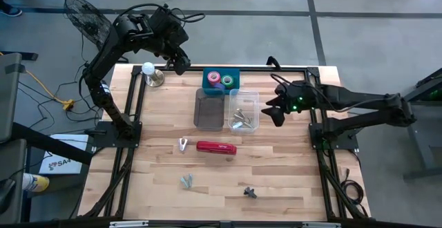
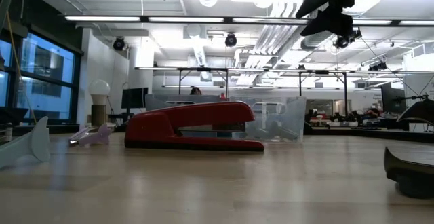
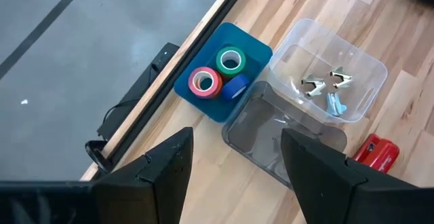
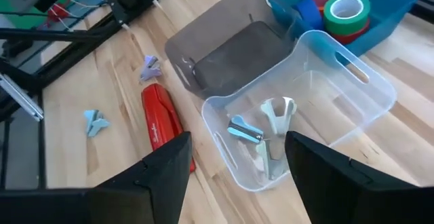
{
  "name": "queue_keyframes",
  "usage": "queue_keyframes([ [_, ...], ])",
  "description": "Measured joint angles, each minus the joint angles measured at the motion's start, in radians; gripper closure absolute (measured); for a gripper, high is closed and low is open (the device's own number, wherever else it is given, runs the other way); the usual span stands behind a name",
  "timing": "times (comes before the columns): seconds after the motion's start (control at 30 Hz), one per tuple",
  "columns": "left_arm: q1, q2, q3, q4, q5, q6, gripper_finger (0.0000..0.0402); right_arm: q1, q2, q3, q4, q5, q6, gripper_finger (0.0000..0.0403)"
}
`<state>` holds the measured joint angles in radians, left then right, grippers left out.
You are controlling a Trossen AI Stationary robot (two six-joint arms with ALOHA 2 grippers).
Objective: Pick and place Stapler, Stapler remover, tape
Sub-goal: Put the purple staple remover into the transparent bin
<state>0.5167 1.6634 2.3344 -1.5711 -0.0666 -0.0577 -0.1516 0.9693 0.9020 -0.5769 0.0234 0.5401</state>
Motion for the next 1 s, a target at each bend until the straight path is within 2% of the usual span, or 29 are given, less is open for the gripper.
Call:
queue_keyframes([
  [0.23, 0.000, 0.000, -0.009, 0.002, -0.006, -0.031, 0.0182, 0.065, -0.033, 0.000, -0.096, 0.113, -0.001, 0.0173],
  [0.43, -0.002, -0.003, -0.121, 0.001, -0.006, -0.080, 0.0182, 0.127, -0.055, 0.000, -0.107, 0.143, 0.001, 0.0173],
  [0.73, -0.033, -0.088, -0.471, 0.001, -0.025, -0.137, 0.0182, 0.203, -0.063, 0.000, -0.160, 0.224, -0.001, 0.0173],
  [0.87, -0.056, -0.176, -0.669, 0.033, -0.063, -0.217, 0.0182, 0.224, -0.063, 0.000, -0.167, 0.249, 0.005, 0.0173],
  [1.0, -0.092, -0.293, -0.886, 0.140, -0.051, -0.323, 0.0182, 0.241, -0.071, 0.000, -0.166, 0.275, 0.009, 0.0173],
])
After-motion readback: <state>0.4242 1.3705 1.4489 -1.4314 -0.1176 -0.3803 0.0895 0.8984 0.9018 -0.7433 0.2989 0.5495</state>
